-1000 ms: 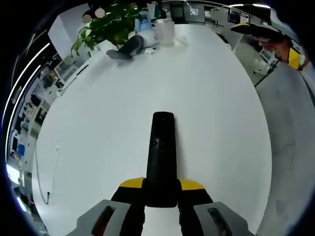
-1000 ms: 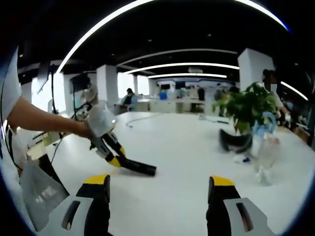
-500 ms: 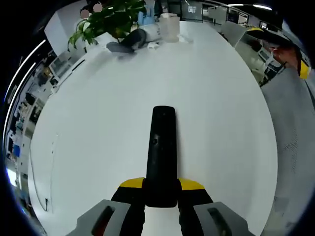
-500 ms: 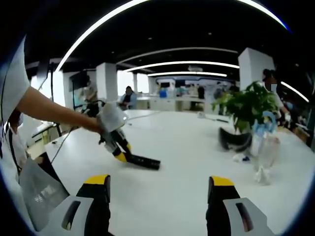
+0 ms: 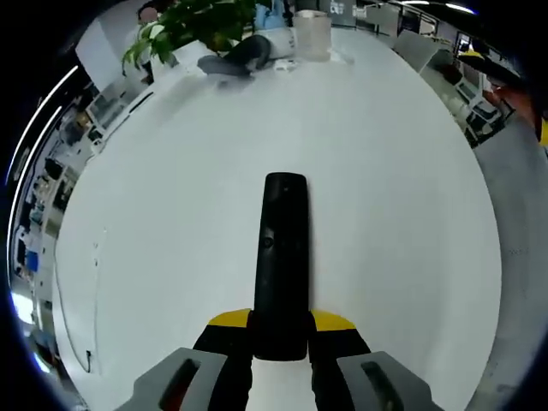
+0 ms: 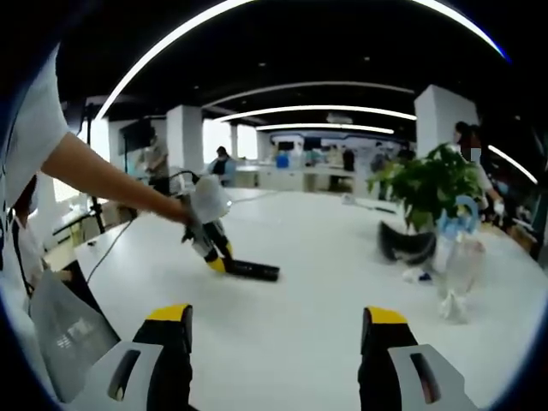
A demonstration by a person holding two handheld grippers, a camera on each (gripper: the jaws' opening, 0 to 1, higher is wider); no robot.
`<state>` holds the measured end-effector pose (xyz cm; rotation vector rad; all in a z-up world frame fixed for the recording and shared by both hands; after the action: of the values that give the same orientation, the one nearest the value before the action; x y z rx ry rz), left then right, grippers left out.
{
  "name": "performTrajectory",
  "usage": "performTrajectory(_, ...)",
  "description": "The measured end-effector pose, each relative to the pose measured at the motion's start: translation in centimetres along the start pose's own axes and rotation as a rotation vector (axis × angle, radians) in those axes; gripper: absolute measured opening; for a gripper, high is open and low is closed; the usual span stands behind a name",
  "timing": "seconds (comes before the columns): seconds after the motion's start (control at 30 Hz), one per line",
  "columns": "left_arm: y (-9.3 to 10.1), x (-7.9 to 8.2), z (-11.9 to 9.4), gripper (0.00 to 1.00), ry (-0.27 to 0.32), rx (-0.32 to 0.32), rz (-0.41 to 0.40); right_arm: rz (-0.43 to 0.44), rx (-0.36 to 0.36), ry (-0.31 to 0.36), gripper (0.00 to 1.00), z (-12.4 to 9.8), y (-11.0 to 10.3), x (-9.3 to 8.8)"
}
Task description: Press the specified remote control buttons in sequence, fully releasing each button before pressing the next.
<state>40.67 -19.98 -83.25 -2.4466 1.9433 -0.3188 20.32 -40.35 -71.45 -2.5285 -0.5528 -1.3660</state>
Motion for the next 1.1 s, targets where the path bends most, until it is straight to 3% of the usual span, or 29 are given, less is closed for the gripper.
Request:
performTrajectory(0.43,-3.5,0.9,0.4,0.23,-0.02,0.019,0.005,0.0,0.0,-0.019,0.79,0.2,0.0,-0.3)
performTrajectory(0.63,-4.7,0.7,0.9,0.23,-0.066,0.026,0.039,0.002,-0.005,-0.028,0.79,0.3,0.1,-0.4)
performTrajectory(0.83,-4.8,0.8,1.1,0.24,-0.071,-0.016,0.004,-0.004,-0.008,-0.039,0.79,0.4,0.1,-0.5)
performTrajectory(1.1,-5.1,0.3,1.3,0.24,-0.01,-0.085,-0.05,-0.013,-0.011,-0.044,0.8,0.5,0.1,-0.5)
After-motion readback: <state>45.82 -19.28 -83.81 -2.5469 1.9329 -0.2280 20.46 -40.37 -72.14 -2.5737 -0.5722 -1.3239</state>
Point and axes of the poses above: the point that each gripper's makers call its tool centre point, and the gripper's own axes: z roughly forward along the fingers, y roughly to its right, x roughly out of its top, the point moved 3 cm from there along -z, roughly backward along the fingers, and after that the axes turned 11 degrees about -y, right-handed, at the moved point
